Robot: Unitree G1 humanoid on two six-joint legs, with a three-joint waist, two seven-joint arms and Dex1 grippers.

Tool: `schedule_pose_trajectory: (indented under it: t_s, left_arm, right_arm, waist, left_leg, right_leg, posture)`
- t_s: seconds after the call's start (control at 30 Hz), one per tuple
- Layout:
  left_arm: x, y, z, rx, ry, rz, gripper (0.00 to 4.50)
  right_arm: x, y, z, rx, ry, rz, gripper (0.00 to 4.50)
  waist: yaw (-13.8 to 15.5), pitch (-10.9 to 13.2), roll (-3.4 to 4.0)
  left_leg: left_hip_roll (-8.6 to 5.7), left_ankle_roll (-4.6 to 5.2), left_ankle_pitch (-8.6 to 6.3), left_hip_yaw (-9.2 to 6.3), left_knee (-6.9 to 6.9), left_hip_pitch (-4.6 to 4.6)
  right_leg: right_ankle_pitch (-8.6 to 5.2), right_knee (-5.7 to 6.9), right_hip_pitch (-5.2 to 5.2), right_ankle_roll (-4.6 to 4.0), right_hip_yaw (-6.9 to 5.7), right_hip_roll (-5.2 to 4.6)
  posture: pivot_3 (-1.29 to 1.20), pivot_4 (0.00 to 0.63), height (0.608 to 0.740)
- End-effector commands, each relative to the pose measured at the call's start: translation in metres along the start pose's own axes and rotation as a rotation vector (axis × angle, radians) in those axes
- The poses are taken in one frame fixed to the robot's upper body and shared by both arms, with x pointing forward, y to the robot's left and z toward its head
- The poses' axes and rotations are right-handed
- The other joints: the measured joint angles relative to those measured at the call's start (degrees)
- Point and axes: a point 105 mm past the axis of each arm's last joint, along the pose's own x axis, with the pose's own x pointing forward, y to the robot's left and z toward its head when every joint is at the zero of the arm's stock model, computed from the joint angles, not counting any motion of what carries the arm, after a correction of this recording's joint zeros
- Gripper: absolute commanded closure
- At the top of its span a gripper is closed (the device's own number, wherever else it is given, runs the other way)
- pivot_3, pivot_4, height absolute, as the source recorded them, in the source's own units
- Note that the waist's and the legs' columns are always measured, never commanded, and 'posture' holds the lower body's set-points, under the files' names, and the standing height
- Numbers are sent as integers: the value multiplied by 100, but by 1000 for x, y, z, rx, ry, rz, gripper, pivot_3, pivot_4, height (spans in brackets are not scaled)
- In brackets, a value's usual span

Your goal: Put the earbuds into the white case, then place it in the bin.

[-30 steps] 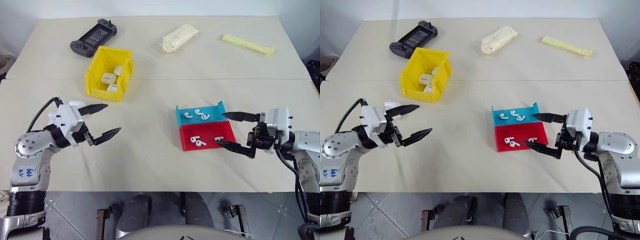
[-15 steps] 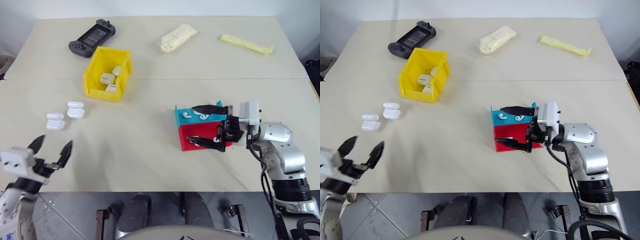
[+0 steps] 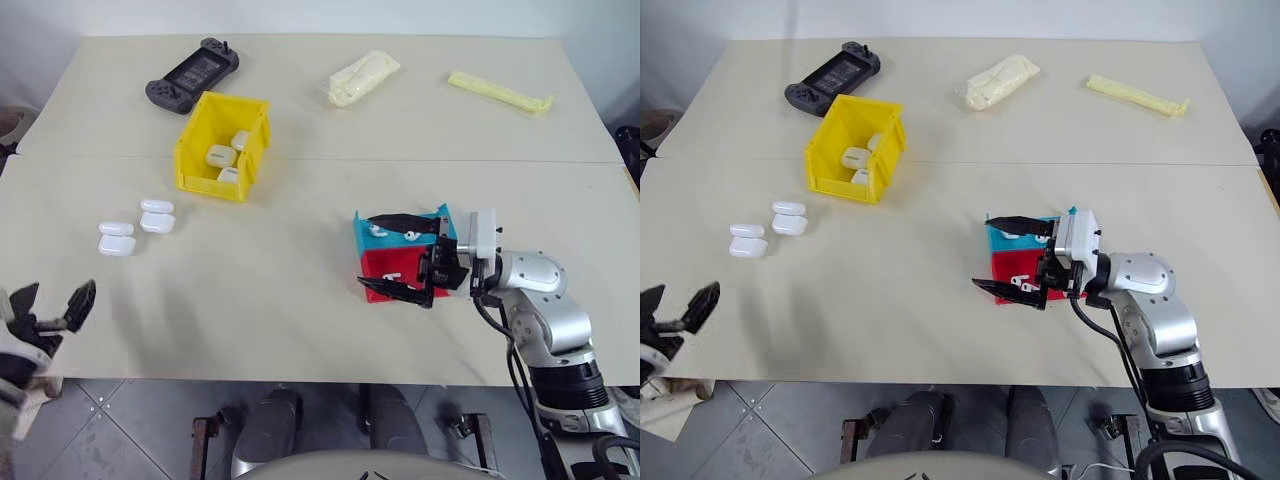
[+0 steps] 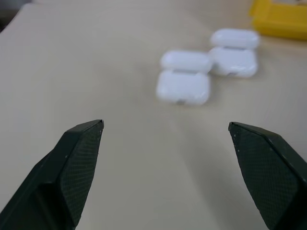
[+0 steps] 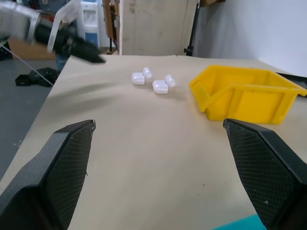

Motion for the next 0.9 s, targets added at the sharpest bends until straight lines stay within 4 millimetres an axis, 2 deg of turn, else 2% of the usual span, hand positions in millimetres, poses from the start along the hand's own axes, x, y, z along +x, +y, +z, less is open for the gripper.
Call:
schedule_pose_trajectory:
  t_s: [0.03,0.13,0.27,0.5,0.73,0.9]
  left_arm:
    - [6,-1,11,-19,176,-74,62]
    - [16,1,17,-1,299,-98,62]
    - [41,7,31,6,348,-71,62]
    - [73,3,22,-49,456,-94,62]
    - [87,8,17,-40,485,-71,62]
    - [91,4,14,-59,509,-94,62]
  right_arm:
    - [-1,-1,10,-39,-13,-5,0]
    - [2,-1,10,-38,-18,-9,0]
    - [4,0,12,-37,-21,-7,0]
    - [9,6,21,-54,-39,35,0]
    - [14,15,24,-57,-43,70,0]
    - [14,17,24,-54,-46,58,0]
  waist:
    - [-17,0,1]
    - [-56,2,4]
    - [-121,4,6]
    - [-180,5,5]
    - [-152,5,4]
    - [-144,4,1]
  left_leg:
    - [-1,0,0,0,-2,1]
    - [-2,-1,-1,2,-9,7]
    - [-1,-5,-1,2,-26,21]
    - [0,-9,0,10,-42,28]
    - [0,-11,1,11,-38,27]
    - [-1,-11,1,10,-35,27]
  right_leg:
    - [-1,6,-1,-1,0,1]
    - [-3,21,-2,-5,2,1]
    - [-8,39,-3,-14,1,2]
    - [-9,50,-13,-17,2,3]
    - [-9,55,-14,-17,2,3]
    - [-9,56,-13,-17,2,2]
  posture:
    - [0,150,740]
    - [0,150,740]
    - [0,150,740]
    - [0,150,740]
    - [0,150,740]
    - [0,150,740]
